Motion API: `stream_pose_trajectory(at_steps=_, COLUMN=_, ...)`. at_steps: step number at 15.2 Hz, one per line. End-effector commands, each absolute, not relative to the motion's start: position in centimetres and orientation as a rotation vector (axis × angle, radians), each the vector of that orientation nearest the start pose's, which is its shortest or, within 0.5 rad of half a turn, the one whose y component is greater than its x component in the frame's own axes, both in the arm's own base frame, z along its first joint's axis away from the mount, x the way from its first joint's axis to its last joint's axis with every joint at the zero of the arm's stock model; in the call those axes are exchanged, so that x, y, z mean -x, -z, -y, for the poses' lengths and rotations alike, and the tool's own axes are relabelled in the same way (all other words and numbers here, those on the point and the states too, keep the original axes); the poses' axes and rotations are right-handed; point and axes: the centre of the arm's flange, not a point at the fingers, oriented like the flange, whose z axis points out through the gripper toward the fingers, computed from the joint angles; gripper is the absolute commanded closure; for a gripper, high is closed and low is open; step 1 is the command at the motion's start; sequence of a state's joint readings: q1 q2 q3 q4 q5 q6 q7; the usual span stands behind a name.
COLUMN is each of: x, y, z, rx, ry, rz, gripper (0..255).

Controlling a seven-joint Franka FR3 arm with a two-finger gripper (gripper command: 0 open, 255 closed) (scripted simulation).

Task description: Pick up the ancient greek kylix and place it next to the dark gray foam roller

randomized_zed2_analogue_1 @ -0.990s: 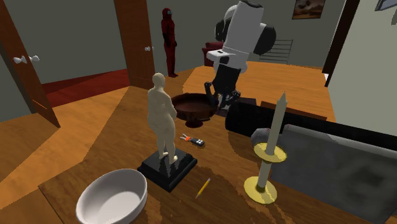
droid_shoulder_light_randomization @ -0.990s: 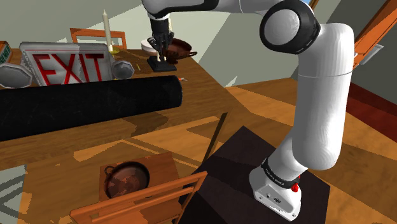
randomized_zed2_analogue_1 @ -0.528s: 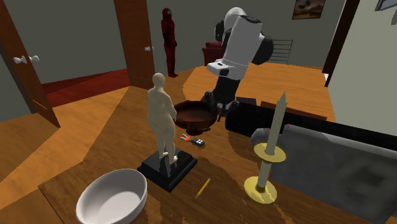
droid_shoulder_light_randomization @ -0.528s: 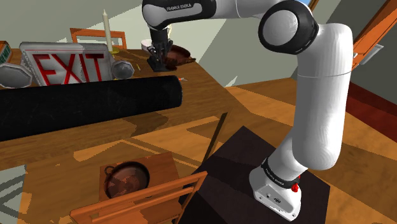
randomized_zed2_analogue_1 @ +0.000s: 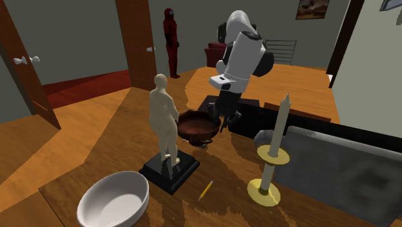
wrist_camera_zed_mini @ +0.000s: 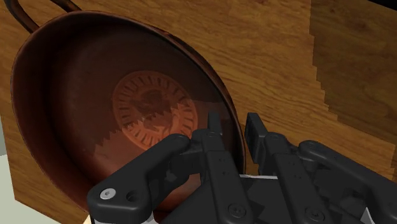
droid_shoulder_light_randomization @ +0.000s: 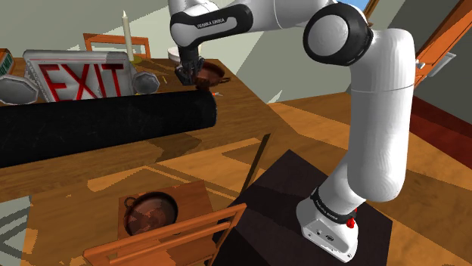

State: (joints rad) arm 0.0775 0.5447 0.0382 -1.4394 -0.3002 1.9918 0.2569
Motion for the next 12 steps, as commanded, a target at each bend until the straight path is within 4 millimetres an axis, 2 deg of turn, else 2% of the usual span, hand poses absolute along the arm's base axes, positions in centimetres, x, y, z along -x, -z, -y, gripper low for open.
stream_pose_trajectory(at_steps=1, x=-70.71, y=-36.82, z=-5.8, rx=3.388, ry=0.098, rz=-0.042, gripper=255)
stream_pose_trajectory(at_steps=3, x=-70.71, y=-35.87, z=-5.8, rx=3.388, ry=0.098, rz=-0.042, gripper=255)
stream_pose_trajectory(at_steps=10, x=-70.71, y=-35.87, z=-5.8, rx=3.388, ry=0.098, rz=-0.042, gripper=255)
stream_pose_trajectory(at_steps=11, x=-70.69, y=-35.89, z=-5.78, rx=3.388, ry=0.098, rz=-0.042, gripper=0)
stream_pose_trajectory(at_steps=12, x=-70.69, y=-35.92, z=-5.73, rx=3.388, ry=0.098, rz=-0.042, gripper=0)
